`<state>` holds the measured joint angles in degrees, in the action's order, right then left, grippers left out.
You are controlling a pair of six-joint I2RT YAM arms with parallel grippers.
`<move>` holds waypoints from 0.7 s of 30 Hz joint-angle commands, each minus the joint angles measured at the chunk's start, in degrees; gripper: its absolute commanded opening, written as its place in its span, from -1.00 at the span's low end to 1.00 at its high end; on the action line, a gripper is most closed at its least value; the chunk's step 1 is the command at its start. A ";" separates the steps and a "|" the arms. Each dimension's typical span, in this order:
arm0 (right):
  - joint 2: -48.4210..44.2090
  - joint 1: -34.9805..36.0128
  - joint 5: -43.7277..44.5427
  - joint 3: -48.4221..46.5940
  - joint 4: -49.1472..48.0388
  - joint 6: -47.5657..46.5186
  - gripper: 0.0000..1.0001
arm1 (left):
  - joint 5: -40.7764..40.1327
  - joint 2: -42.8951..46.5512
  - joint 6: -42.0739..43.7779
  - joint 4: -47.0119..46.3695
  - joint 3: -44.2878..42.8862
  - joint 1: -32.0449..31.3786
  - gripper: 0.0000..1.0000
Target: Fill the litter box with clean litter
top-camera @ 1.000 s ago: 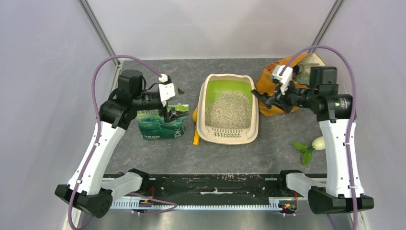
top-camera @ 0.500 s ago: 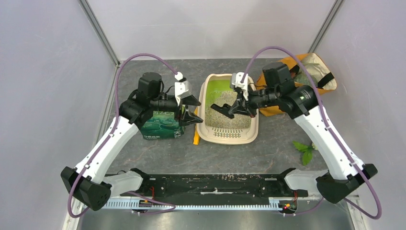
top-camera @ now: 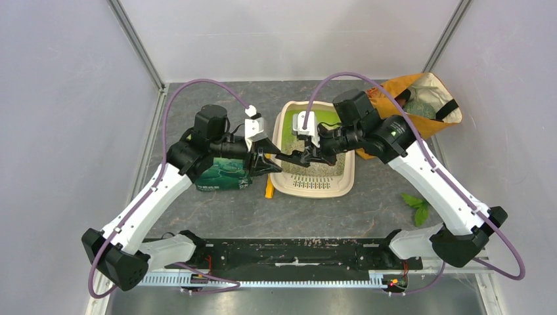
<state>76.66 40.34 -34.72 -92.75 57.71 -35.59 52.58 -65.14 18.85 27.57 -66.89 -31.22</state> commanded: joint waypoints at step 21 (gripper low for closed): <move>-11.02 -2.63 -4.05 6.99 -22.06 21.27 0.75 | 6.33 13.17 -11.26 -28.89 14.24 3.13 -0.96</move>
<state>72.10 39.57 -34.57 -89.93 49.98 -25.54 54.37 -58.33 12.10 14.17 -56.23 -28.45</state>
